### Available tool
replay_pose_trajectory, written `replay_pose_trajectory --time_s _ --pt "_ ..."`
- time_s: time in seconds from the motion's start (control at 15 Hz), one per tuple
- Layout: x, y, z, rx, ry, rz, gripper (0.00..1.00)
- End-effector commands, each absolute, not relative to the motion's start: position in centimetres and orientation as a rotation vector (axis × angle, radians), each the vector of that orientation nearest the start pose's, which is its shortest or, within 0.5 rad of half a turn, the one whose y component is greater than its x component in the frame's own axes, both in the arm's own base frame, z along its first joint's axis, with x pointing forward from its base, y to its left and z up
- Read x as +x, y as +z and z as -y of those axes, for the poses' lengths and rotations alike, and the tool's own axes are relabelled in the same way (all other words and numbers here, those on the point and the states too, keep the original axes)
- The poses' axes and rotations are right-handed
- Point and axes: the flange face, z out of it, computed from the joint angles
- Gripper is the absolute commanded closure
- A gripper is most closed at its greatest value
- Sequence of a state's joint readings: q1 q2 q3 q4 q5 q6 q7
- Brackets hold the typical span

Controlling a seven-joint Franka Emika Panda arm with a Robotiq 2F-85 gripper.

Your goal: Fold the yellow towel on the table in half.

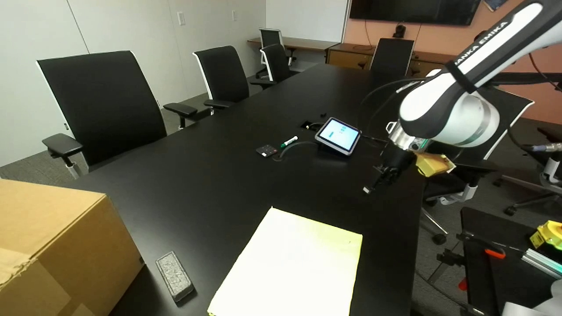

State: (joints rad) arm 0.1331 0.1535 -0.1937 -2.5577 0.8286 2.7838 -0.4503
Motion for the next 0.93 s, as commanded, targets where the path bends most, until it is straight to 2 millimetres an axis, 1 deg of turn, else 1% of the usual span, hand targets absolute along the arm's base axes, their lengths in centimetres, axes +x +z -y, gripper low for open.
replay_pose_trajectory --time_s 0.0,0.2,0.4,0.73,0.87 --pt "46.6 17.7 5.2 -2.786 -0.178 -0.605 0.0" --pt "46.8 14.1 4.4 -2.778 -0.078 -0.648 0.0" --pt "46.8 11.1 4.0 -2.81 -0.011 -0.662 0.0" --pt "46.9 8.1 3.6 -2.828 0.044 -0.636 0.0" --pt "46.7 7.4 3.2 -2.832 0.07 -0.631 0.0"
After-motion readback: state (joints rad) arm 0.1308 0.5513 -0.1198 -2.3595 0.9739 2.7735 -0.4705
